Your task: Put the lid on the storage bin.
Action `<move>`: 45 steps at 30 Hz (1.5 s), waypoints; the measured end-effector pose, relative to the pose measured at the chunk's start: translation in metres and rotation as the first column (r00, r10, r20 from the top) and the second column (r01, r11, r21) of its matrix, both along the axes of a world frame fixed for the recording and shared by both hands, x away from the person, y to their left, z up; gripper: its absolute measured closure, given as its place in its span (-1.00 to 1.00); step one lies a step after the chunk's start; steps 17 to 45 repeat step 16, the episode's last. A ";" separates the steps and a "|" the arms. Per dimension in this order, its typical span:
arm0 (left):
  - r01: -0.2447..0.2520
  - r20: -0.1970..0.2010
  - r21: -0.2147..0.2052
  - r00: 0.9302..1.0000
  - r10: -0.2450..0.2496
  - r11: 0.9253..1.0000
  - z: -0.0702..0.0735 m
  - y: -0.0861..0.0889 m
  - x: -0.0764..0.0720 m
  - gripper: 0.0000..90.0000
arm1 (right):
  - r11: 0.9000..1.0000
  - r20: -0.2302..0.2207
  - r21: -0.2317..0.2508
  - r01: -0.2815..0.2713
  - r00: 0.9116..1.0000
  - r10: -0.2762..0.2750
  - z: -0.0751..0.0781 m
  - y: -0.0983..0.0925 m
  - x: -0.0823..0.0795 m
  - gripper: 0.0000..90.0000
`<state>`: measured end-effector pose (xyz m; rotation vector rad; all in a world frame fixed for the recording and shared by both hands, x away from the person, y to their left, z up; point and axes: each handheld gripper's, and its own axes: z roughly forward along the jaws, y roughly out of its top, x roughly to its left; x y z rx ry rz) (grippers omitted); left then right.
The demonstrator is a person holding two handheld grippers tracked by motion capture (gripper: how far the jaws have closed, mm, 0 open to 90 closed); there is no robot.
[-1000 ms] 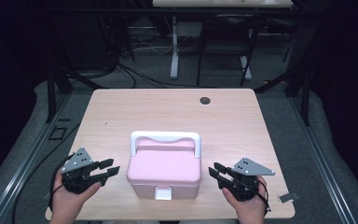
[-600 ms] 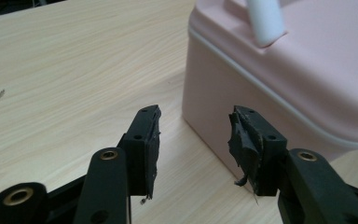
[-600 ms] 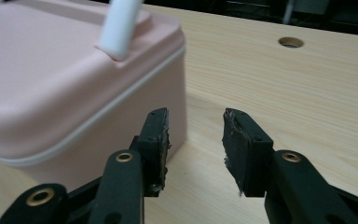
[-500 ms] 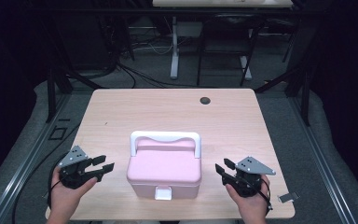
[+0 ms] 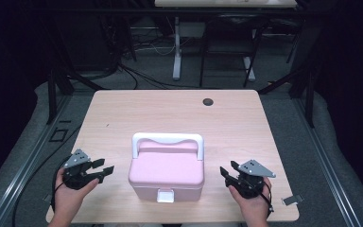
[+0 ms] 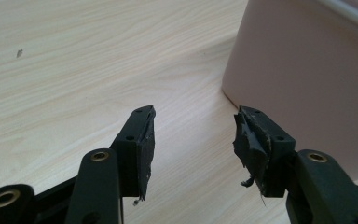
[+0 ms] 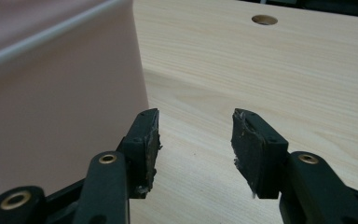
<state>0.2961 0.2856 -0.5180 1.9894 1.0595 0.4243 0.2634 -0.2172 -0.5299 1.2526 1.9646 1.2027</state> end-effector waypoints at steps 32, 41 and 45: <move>0.020 -0.024 0.028 1.000 -0.020 0.999 -0.013 -0.004 0.006 0.03 | 0.999 -0.056 -0.048 -0.003 0.998 0.000 -0.020 -0.002 0.008 0.10; 0.020 -0.024 0.028 1.000 -0.020 0.999 -0.013 -0.004 0.006 0.03 | 0.999 -0.056 -0.048 -0.003 0.998 0.000 -0.020 -0.002 0.008 0.10; 0.020 -0.024 0.028 1.000 -0.020 0.999 -0.013 -0.004 0.006 0.03 | 0.999 -0.056 -0.048 -0.003 0.998 0.000 -0.020 -0.002 0.008 0.10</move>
